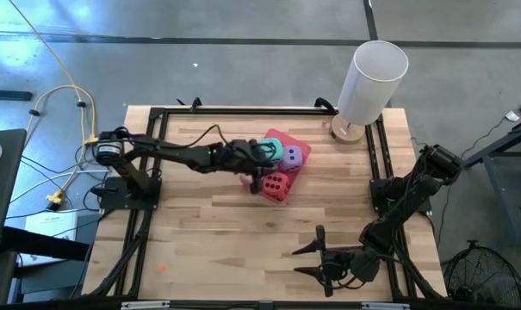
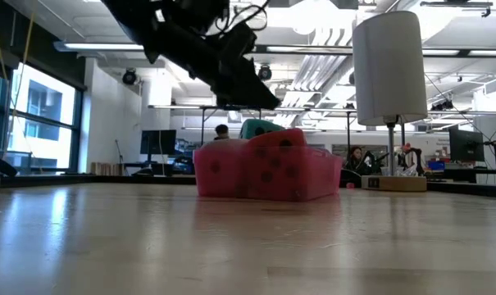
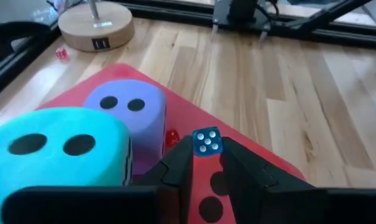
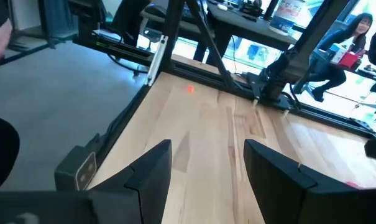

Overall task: Pick & Place Dice
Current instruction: Put the small light blue die into the red bin

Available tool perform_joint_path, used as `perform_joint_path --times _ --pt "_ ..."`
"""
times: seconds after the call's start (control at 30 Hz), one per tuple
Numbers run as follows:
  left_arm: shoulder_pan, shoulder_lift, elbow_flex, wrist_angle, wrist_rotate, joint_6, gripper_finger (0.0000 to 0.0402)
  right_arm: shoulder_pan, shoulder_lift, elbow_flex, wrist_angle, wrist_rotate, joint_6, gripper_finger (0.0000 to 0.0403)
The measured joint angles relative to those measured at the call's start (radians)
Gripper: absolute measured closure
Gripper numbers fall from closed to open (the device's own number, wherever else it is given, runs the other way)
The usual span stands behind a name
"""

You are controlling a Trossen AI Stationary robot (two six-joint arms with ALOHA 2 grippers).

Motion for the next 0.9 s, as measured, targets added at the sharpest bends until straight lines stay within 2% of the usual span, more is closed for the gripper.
perform_joint_path --times 0.17,0.4,0.7,0.9 --pt "-0.008 0.017 0.000 0.015 -0.018 0.015 0.0299 0.001 0.000 0.000 -0.016 -0.003 0.005 0.0211" --pt "-0.016 0.017 0.000 0.071 -0.122 -0.052 0.0268 0.003 0.000 0.000 -0.085 -0.005 0.086 0.0211" --pt "-0.029 0.016 0.000 0.113 -0.131 -0.053 0.0264 0.003 0.000 0.000 -0.096 -0.005 0.086 0.0211" --pt "-0.067 -0.036 0.000 0.054 -0.132 -0.056 0.0264 0.003 0.000 0.000 -0.109 -0.004 0.087 0.0211"
